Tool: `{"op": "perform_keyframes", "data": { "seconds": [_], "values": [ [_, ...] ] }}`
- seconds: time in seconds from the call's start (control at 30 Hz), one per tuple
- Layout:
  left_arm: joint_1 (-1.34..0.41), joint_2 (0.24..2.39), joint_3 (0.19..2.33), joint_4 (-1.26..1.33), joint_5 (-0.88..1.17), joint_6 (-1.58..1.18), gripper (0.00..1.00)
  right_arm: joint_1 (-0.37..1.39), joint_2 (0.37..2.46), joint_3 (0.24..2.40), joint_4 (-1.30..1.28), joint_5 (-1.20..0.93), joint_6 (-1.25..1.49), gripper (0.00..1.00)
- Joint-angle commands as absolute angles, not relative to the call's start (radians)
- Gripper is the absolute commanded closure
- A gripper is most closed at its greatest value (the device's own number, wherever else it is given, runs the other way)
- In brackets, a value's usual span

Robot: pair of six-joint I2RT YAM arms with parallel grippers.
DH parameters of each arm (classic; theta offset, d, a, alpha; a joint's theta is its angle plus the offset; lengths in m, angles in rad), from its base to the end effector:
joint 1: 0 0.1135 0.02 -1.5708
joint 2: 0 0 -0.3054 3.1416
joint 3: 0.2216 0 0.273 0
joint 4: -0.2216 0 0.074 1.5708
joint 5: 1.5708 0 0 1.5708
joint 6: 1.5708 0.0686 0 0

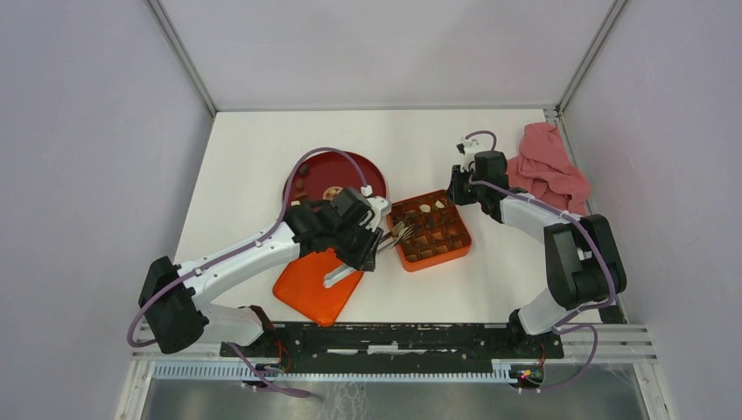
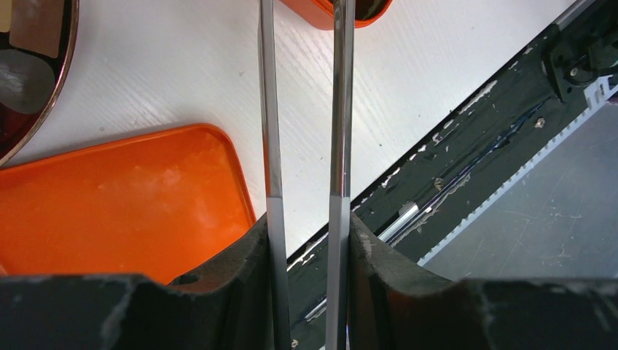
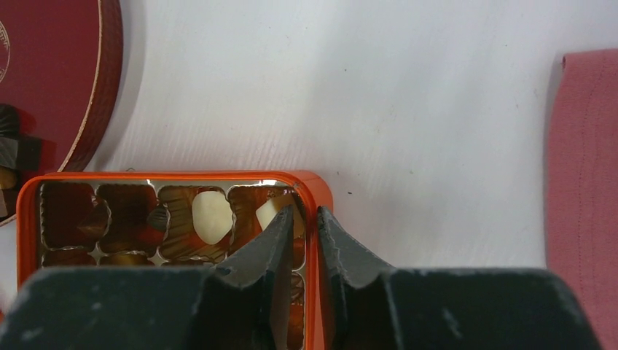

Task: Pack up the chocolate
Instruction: Adjust the packing box at the center of the board.

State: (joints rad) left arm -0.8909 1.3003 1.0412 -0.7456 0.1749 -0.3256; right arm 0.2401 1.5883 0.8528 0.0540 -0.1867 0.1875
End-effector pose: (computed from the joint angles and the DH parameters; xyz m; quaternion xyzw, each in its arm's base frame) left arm 0.1712 -0.2308 0.2781 0.2902 0.9118 -0.2278 0.1804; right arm 0.3592 0.1010 0.1956 -0.0637 0.8975 0.1731 0.4007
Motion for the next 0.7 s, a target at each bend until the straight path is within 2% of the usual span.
{"op": "perform_keyframes", "data": {
  "seconds": [0.0, 0.13, 0.33, 0.5, 0.67],
  "values": [
    [-0.912, 1.329, 1.106, -0.741, 0.144, -0.335, 0.98, 0.241, 1.597, 0.851, 0.097, -0.2, 0.198, 0.75],
    [-0.928, 1.356, 1.118, -0.741, 0.128, -0.335, 0.98, 0.24, 1.585, 0.853, 0.098, -0.208, 0.196, 0.64],
    [-0.931, 1.377, 1.132, -0.759, 0.106, -0.331, 0.95, 0.24, 1.553, 0.844, 0.101, -0.211, 0.188, 0.55],
    [-0.933, 1.394, 1.144, -0.782, 0.104, -0.327, 0.8, 0.239, 1.545, 0.85, 0.095, -0.215, 0.184, 0.53],
    [-0.934, 1.392, 1.149, -0.798, 0.11, -0.321, 0.77, 0.235, 1.534, 0.857, 0.089, -0.217, 0.179, 0.52]
  ]
}}
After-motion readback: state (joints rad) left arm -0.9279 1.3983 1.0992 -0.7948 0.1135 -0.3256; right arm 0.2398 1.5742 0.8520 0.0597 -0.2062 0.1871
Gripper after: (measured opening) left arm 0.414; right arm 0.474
